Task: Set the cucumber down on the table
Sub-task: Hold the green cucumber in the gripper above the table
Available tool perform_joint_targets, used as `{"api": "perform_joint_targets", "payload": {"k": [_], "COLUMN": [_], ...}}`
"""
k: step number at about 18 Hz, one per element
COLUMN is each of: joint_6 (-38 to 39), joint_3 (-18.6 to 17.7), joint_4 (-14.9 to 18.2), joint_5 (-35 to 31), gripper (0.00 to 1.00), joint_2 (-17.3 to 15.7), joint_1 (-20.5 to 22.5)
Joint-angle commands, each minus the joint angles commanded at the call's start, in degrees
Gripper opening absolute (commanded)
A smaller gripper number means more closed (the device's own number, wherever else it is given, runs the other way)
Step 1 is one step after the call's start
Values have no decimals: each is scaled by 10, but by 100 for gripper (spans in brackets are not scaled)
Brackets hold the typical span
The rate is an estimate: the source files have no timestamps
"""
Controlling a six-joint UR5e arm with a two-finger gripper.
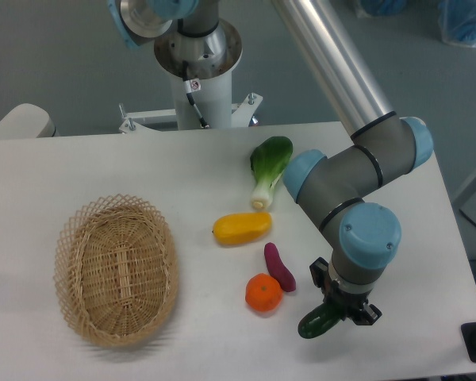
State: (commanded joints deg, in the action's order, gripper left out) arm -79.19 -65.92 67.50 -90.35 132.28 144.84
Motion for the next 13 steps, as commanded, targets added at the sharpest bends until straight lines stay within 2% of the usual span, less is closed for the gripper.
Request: {"api": "perform_joint_targets", "payload": {"k": [9, 13], "joint_6": [1, -3], "joint_3": [-1, -26], "joint_4": [0, 4], "joint_5": [3, 5], "gripper": [19, 18], "joint_2": [-1, -22], "joint_1": [1, 33]}}
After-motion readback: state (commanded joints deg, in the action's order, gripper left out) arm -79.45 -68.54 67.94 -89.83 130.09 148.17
